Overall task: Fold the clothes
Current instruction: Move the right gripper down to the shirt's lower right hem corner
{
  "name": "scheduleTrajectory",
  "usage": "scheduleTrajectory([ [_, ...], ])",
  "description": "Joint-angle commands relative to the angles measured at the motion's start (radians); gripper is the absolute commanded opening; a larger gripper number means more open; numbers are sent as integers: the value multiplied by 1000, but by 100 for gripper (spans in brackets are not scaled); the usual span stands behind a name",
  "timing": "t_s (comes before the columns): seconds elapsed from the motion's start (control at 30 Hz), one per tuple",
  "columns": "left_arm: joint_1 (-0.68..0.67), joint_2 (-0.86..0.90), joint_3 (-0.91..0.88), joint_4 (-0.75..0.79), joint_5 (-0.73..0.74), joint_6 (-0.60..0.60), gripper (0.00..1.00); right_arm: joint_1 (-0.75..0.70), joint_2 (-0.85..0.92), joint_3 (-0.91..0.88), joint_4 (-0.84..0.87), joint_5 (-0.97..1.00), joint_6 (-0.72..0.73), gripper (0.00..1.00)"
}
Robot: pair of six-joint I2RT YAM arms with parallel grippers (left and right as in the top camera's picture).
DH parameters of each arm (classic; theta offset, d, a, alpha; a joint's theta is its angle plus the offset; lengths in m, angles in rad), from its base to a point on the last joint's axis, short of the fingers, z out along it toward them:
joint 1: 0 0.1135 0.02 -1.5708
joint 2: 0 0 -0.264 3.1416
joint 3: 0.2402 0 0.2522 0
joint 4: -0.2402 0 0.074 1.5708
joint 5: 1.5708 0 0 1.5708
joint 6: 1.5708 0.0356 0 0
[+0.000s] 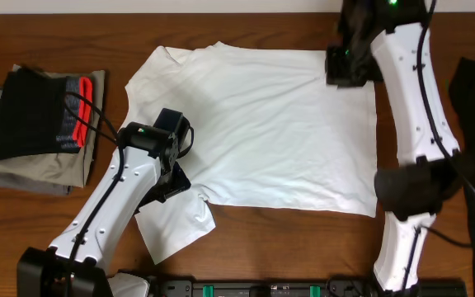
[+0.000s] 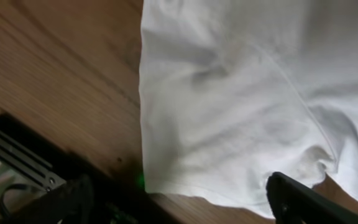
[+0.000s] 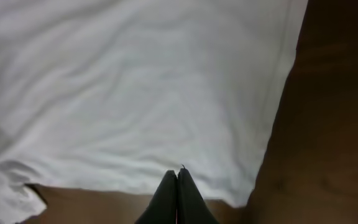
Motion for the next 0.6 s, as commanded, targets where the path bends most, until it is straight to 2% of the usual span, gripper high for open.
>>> scheduleTrajectory([
  [0.0,3,-10,23,6,-39,5,96,-2,-113,-167,-6,76,93,1],
  [0.1,3,-10,23,20,-39,4,99,-2,-200,-339,19,71,136,1],
  [0.27,3,-10,23,30,-39,4,98,-2,-309,-649,84,39,179,1],
  [0.4,3,-10,22,29,-39,4,98,-1,-369,-852,183,-70,180,1],
  [0.57,3,-10,22,29,-38,4,98,-2,-397,-1068,322,-105,233,1],
])
